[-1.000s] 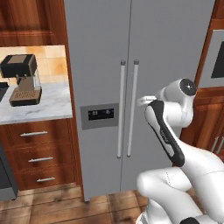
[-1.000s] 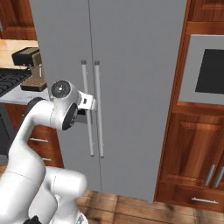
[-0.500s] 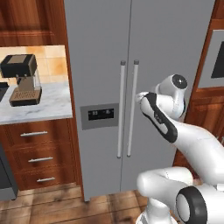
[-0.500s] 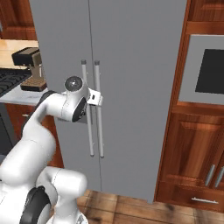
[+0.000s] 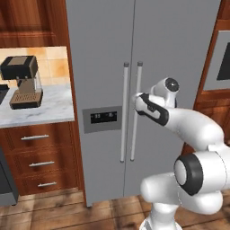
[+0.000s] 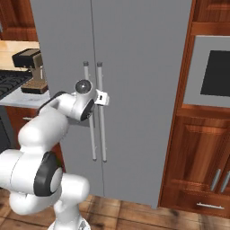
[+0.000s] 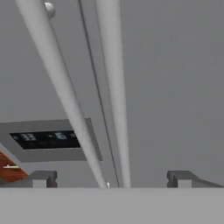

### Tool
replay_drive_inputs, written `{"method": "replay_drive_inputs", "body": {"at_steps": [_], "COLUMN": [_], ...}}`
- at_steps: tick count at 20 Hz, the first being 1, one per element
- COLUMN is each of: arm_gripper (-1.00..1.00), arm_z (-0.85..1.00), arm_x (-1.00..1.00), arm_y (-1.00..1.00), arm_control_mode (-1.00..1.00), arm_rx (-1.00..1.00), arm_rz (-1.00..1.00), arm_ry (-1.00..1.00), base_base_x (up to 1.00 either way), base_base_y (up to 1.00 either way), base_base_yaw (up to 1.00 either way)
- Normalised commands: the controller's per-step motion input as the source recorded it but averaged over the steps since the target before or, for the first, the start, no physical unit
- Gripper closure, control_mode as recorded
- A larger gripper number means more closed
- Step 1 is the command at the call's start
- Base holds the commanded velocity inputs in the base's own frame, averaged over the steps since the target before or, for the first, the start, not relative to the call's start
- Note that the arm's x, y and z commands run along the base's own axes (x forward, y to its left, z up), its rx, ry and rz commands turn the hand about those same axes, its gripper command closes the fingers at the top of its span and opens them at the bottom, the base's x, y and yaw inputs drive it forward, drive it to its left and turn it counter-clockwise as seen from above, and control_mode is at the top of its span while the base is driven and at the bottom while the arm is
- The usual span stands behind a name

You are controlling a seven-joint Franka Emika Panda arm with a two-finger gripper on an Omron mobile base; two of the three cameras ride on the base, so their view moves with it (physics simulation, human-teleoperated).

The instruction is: Retrieve the sausage and cheese from the fridge and place them on the cutting board on the counter.

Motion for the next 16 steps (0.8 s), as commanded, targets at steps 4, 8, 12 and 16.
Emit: {"method": "replay_drive_inputs", "body": {"at_steps": [4, 8, 12, 16], "arm_gripper": [-1.0, -1.0, -1.0, -1.0], "arm_z": [-0.06, -0.2, -0.18, -0.24], "arm_x": [0.71, 0.69, 0.56, 0.58], "arm_y": [0.0, 0.0, 0.0, 0.0], "arm_control_mode": [-1.0, -1.0, -1.0, -1.0], "arm_rx": [0.01, 0.0, 0.0, 0.0], "arm_rz": [0.0, 0.0, 0.0, 0.0], "arm_ry": [0.07, 0.01, 0.0, 0.0], "base_base_x": [0.0, 0.0, 0.0, 0.0], "base_base_y": [0.0, 0.0, 0.0, 0.0], "base_base_yaw": [0.0, 0.0, 0.0, 0.0]}}
